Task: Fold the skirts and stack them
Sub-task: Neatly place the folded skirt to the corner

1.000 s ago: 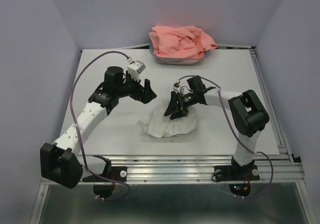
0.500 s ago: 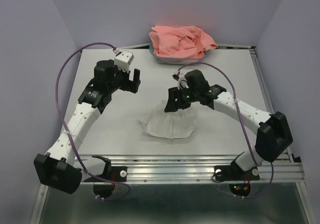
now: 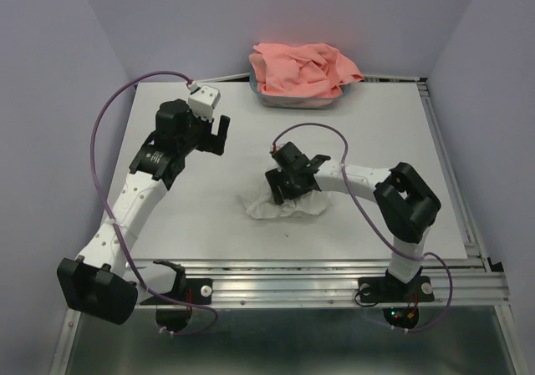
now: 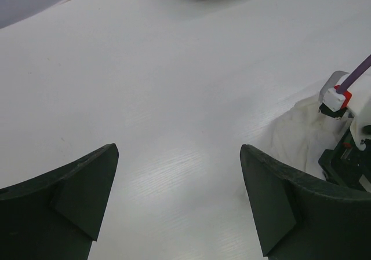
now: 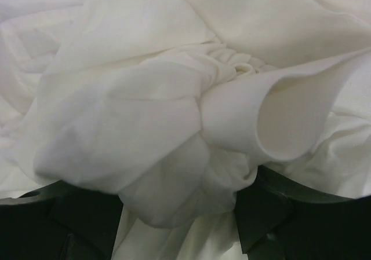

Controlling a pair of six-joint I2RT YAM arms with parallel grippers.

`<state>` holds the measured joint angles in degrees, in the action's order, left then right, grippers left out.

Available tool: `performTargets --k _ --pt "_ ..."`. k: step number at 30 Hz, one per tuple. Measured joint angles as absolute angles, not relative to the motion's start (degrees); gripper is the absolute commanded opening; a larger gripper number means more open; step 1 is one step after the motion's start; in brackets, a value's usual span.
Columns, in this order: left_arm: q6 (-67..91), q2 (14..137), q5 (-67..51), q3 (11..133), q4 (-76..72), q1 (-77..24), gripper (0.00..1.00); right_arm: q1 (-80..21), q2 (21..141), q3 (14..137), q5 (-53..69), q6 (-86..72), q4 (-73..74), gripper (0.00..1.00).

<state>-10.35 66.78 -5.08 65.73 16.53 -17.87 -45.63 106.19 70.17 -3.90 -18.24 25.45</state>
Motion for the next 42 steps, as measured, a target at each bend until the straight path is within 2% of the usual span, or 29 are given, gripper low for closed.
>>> performTargets --k 5,9,11,15,24,36,39,42 --pt "-11.35 66.78 -4.84 65.73 16.6 -17.87 0.99 -39.9 104.73 66.63 -7.16 -11.84 21.89 0.77" --pt "-12.64 66.78 -6.46 65.73 17.76 -17.87 0.99 -27.83 98.48 58.74 -8.12 -3.68 20.86 0.78" --pt "-13.08 66.85 -7.84 65.73 18.22 -17.82 0.98 -18.59 95.9 55.92 -8.12 0.82 21.71 0.8" --pt "-13.78 67.53 -10.85 65.73 18.52 -17.56 0.99 -5.89 94.85 55.29 -7.01 7.86 22.9 0.83" --pt "-14.59 72.47 -13.39 66.48 19.38 -17.5 0.99 7.9 97.41 57.47 0.91 21.21 22.0 0.85" --pt "-14.44 74.35 -14.72 69.17 20.36 -17.5 0.99 10.52 100.77 62.59 1.56 26.89 24.91 0.91" --pt "-14.44 74.35 -14.81 69.17 20.4 -17.5 0.99 10.52 102.5 65.23 1.58 27.94 26.3 0.99" --pt "-14.48 74.35 -14.7 69.47 20.43 -17.5 0.98 10.52 103.15 67.77 2.7 28.08 29.04 1.0"
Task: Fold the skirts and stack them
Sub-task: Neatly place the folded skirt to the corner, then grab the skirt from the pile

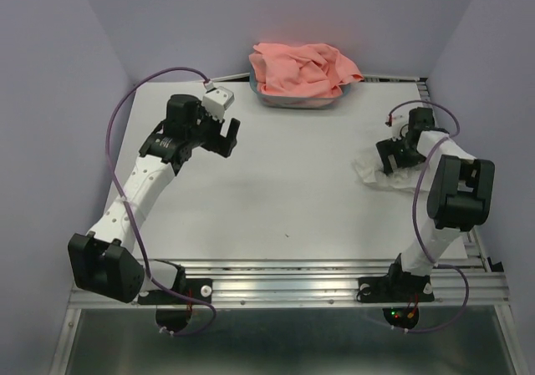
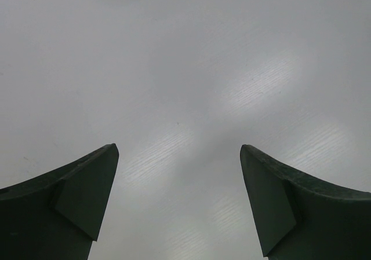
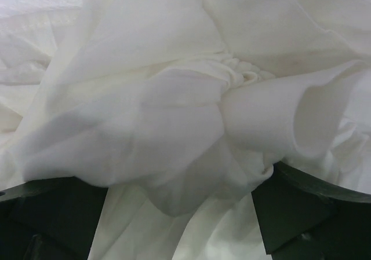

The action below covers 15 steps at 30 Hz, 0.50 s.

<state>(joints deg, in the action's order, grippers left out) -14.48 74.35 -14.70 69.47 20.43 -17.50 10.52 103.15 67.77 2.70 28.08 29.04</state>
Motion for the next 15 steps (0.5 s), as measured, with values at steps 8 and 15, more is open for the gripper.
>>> performTargets --k 8,15 --pt "-12.91 76.25 -13.19 75.05 20.88 -16.73 0.99 10.83 100.75 87.48 10.74 21.34 41.28 1.0" --pt "-10.0 78.91 -11.77 78.0 20.99 -15.77 0.99 10.04 89.73 93.25 21.19 14.79 44.12 1.0"
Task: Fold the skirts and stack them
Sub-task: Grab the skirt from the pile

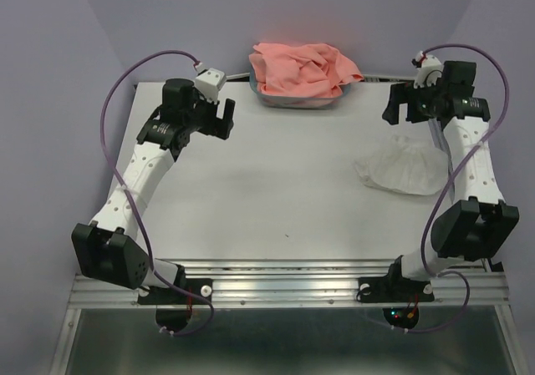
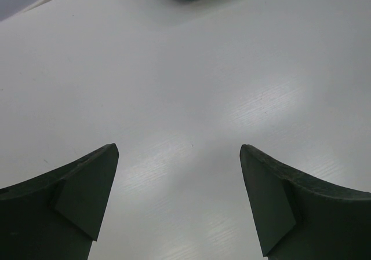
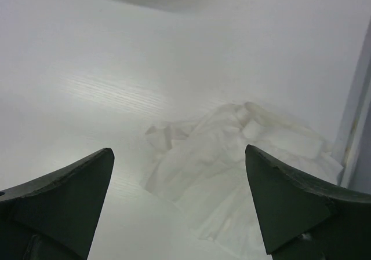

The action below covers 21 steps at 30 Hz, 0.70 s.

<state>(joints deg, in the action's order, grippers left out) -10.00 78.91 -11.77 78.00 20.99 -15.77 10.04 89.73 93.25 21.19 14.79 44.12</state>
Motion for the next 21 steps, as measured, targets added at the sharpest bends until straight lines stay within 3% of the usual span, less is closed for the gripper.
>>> performTargets --k 6,11,14,21 --pt "-10.0 80.97 -12.38 79.26 20.88 -15.64 0.99 3.77 87.68 86.78 25.82 9.28 41.82 1.0" --pt "-10.17 85.76 -14.15 82.21 20.73 -15.64 0.99 -8.6 92.05 82.81 24.38 5.61 38.33 1.0" --pt "-10.17 86.63 -15.75 82.21 21.04 -15.57 0.99 -12.21 99.79 88.88 23.27 3.92 36.56 0.99" --pt "-10.09 86.5 -19.07 82.19 21.19 -15.25 0.99 -14.72 125.14 118.34 17.04 0.62 28.53 1.0"
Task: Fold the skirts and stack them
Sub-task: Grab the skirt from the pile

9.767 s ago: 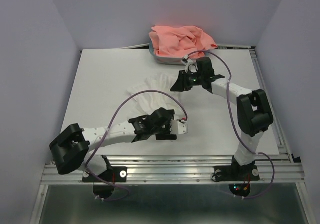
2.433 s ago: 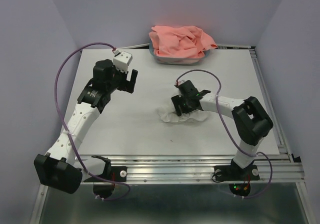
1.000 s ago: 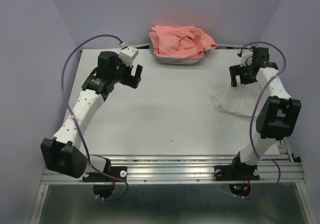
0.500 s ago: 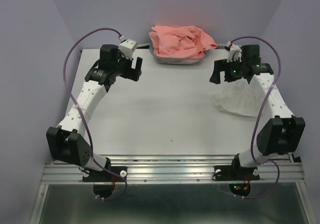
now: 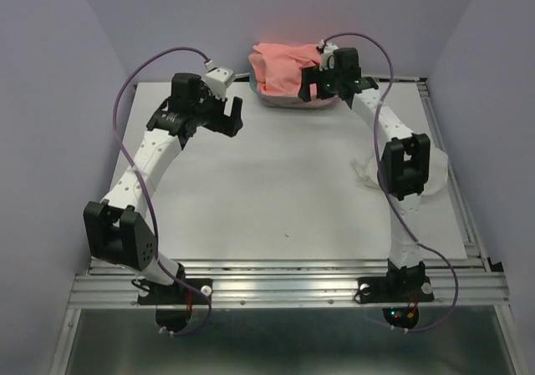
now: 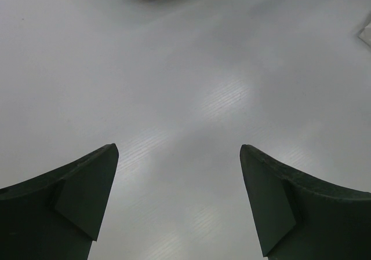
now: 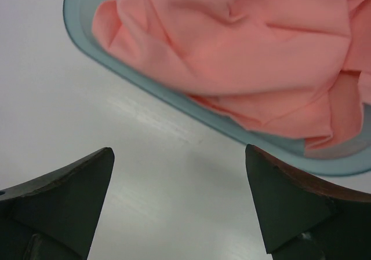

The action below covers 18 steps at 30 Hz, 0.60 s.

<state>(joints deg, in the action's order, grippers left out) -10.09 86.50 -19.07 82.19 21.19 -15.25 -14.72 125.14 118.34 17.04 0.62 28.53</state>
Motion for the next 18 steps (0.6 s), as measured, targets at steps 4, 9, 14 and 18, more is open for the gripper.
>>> performTargets --k 4,9,14,18 --pt "-9.96 86.04 -19.97 81.67 21.37 -14.92 0.98 -15.99 132.33 124.11 12.27 -2.63 18.31 0.99" --pt "-9.69 83.29 -20.43 78.35 21.39 -14.68 0.99 -17.74 141.69 130.19 8.32 -5.32 5.1 0.99" --pt "-9.52 81.67 -20.64 77.12 21.65 -14.5 0.99 -18.81 148.75 131.96 7.22 -6.13 -4.89 1.0" --pt "-9.34 80.68 -21.02 75.77 21.5 -14.48 0.98 -19.9 155.17 135.66 5.82 -6.13 -8.97 1.0"
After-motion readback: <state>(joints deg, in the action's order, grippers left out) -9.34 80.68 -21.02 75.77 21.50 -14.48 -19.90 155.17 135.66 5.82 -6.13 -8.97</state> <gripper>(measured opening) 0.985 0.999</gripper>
